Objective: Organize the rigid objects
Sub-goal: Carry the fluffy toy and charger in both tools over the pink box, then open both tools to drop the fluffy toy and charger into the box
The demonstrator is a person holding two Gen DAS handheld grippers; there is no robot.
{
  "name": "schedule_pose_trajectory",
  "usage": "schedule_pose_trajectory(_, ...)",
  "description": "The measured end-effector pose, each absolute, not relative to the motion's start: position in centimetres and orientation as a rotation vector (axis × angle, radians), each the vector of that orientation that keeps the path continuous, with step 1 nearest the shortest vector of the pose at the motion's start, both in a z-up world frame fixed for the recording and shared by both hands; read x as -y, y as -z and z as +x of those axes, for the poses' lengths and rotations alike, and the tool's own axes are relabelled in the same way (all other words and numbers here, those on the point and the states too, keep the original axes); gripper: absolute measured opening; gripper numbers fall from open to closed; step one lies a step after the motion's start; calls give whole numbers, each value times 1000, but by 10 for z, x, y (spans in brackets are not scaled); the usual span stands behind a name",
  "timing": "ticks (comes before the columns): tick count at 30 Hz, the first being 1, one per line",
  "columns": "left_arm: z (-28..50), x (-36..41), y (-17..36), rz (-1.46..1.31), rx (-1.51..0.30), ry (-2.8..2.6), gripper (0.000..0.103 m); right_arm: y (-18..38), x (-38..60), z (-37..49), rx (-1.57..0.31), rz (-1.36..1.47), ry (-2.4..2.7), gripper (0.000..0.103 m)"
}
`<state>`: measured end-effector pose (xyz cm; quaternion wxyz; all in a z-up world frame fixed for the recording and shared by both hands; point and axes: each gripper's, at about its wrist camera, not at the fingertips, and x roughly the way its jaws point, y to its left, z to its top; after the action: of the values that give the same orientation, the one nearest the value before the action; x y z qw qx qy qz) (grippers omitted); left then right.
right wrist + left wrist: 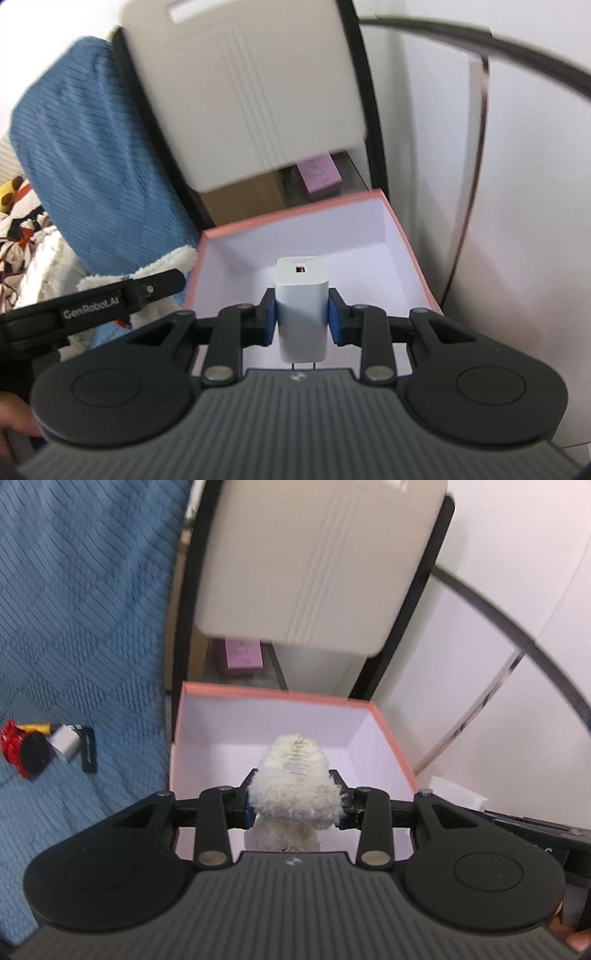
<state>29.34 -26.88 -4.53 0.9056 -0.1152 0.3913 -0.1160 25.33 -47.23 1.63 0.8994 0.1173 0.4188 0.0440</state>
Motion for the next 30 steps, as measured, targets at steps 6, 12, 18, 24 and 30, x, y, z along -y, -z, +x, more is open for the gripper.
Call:
schedule_pose_trajectory(6,306,288,82,-216,-887,236,43,22,491,262,-941,266,-74,31)
schedule_pose_trajectory(12,320,302,112,-201,-940,224,43,58,503,275,-1005,289,-64,31)
schedule_pose_trajectory(18,331,310,130,-188,-972,213,43,81,510,286,-1038,293,-66,31)
schedule_pose_trajectory(24,335,312,136,-182,-987,212,43,92,513,292,-1050,283,-70,31)
schedule_pose_trajectory(30,335,310,135,-171,-998,193,48,96,513,293,-1054,270,-53,33)
